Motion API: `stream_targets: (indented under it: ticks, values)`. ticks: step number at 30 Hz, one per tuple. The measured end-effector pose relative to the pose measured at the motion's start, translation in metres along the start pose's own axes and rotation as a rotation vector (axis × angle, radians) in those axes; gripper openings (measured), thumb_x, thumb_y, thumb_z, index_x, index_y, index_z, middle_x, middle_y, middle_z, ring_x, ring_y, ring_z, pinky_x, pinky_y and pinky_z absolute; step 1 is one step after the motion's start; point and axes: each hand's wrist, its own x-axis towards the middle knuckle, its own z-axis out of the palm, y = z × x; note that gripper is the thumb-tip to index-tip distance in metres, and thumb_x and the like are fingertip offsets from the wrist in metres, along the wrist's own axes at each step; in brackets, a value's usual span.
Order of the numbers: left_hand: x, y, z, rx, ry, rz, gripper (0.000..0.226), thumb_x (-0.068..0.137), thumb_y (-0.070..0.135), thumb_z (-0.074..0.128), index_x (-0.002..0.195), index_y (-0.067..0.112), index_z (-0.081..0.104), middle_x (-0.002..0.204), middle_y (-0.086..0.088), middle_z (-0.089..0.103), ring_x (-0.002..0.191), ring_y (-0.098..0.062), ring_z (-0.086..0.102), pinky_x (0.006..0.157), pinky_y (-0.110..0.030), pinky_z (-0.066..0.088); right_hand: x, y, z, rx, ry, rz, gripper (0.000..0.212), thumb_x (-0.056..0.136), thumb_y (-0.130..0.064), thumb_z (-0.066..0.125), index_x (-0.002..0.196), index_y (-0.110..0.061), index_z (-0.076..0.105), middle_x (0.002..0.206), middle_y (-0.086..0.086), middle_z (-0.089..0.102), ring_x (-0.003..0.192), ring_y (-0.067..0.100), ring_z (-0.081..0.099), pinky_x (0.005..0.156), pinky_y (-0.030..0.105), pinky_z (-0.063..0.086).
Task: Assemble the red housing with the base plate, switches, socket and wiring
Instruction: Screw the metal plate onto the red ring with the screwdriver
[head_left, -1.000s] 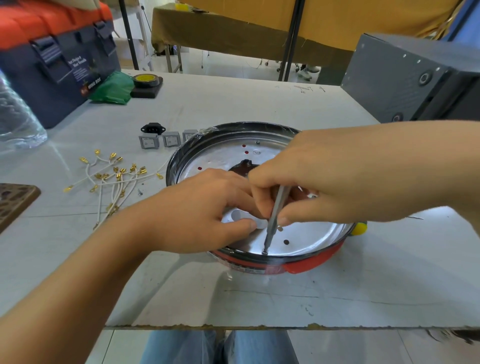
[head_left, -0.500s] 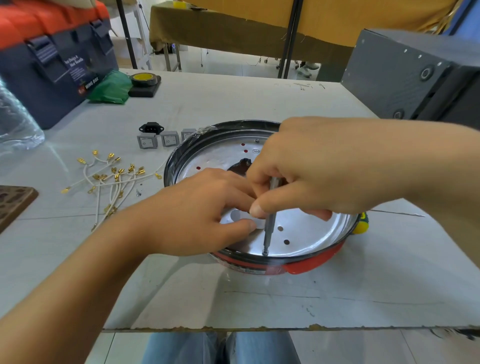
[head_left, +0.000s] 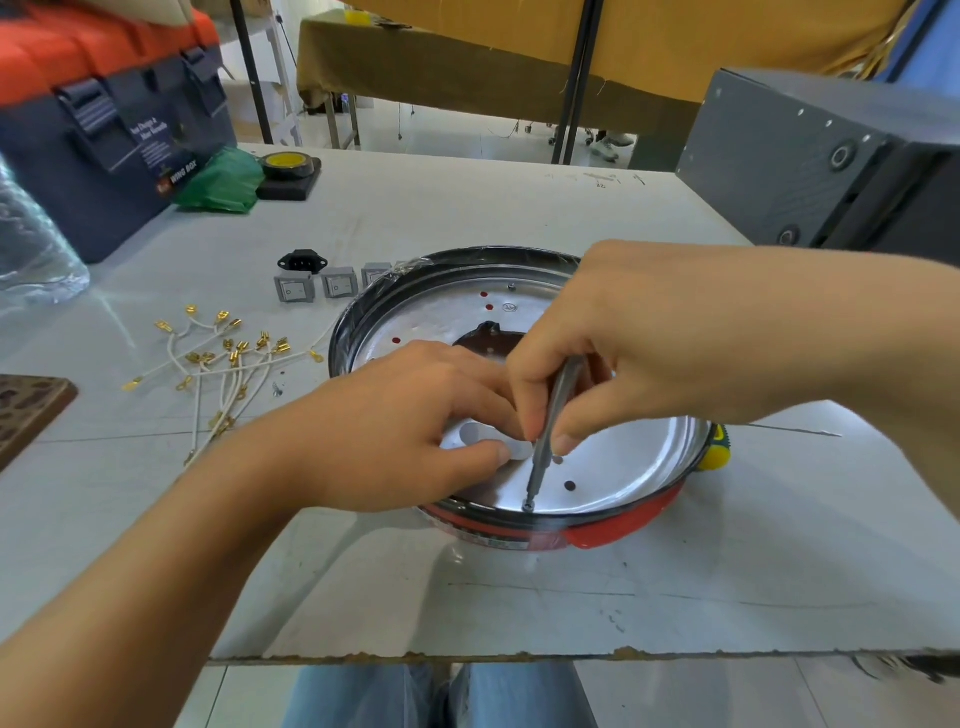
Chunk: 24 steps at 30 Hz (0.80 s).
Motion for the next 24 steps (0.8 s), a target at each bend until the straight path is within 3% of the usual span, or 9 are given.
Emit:
stream_targets:
  ticks: [4,12,16,19,21,24]
  values:
    - [0.0,0.0,0.001,0.006,0.001,0.0,0.026,0.085,0.023,0.052,0.1,0.024,0.072,0.107,0.011,0.067,0.098,-0.009,0.058,0.087,-0.032,0.042,0.002,-0.002,-0.003,0.05,-0.029,0.016,0.006,0.077,-0.032,0.072,0.073,-0.027,0.071,0.056,-0.012,0.065,0.055,-0.002,0.061,0.059,0.006,0.044]
    - [0.0,-0.002,0.001,-0.007,0.007,-0.005,0.022,0.086,0.024,0.054,0.097,0.026,0.072,0.103,0.019,0.065,0.096,-0.003,0.058,0.086,-0.028,0.043,0.004,-0.005,0.001,0.086,-0.048,0.111,0.023,0.082,-0.039,0.065,0.066,-0.023,0.064,0.036,-0.011,0.054,0.04,0.002,0.052,0.054,0.012,0.043]
    - [0.0,-0.001,0.001,-0.011,0.006,0.005,0.017,0.084,0.023,0.054,0.086,0.031,0.069,0.092,0.031,0.058,0.09,0.003,0.055,0.084,-0.023,0.041,0.005,-0.004,0.003,0.047,-0.039,0.112,0.022,0.083,-0.042,0.063,0.065,-0.03,0.06,0.049,-0.026,0.054,0.055,-0.006,0.051,0.058,0.008,0.038]
    - [0.001,-0.001,0.0,0.022,-0.004,0.002,0.026,0.084,0.025,0.053,0.101,0.026,0.073,0.097,0.032,0.053,0.094,0.005,0.052,0.089,-0.019,0.039,-0.002,0.0,0.002,0.005,-0.051,0.09,0.018,0.081,-0.046,0.06,0.07,-0.032,0.056,0.064,-0.037,0.052,0.065,-0.012,0.049,0.062,0.006,0.036]
    - [0.001,0.0,0.0,0.023,0.001,-0.009,0.029,0.083,0.028,0.052,0.103,0.025,0.073,0.101,0.027,0.059,0.096,0.002,0.054,0.089,-0.02,0.039,-0.005,0.001,0.002,-0.023,-0.061,0.065,0.012,0.08,-0.042,0.06,0.077,-0.031,0.057,0.073,-0.029,0.057,0.071,-0.007,0.051,0.065,0.011,0.038]
    - [-0.001,0.001,0.0,0.002,0.002,-0.021,0.029,0.084,0.03,0.051,0.101,0.024,0.073,0.105,0.019,0.065,0.097,-0.002,0.056,0.087,-0.023,0.04,-0.004,0.001,0.001,-0.04,-0.045,0.028,0.005,0.081,-0.034,0.066,0.077,-0.032,0.062,0.068,-0.012,0.06,0.07,0.004,0.053,0.064,0.019,0.041]
